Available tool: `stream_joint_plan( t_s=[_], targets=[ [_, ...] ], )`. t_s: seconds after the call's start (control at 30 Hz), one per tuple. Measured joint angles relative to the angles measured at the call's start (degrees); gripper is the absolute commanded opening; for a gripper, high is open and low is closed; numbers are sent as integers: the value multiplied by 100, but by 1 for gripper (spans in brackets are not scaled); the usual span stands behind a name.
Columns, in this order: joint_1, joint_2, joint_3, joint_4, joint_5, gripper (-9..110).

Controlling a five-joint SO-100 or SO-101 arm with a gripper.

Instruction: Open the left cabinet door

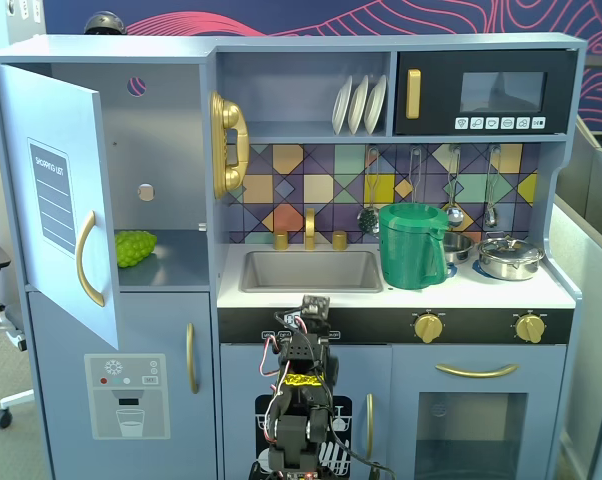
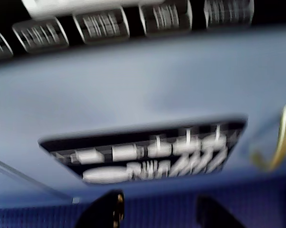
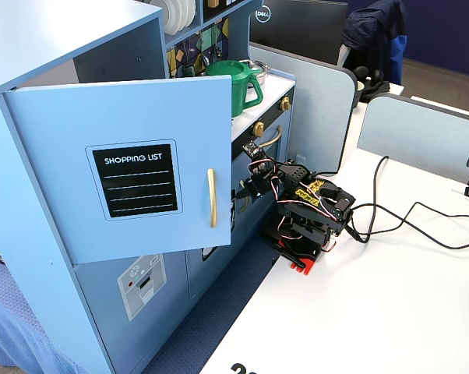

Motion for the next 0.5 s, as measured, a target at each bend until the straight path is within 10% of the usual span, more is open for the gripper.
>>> stream_joint_plan(
  t_s=[0.5],
  targets=[
    [-53,387,9,2153,606,7]
  ],
)
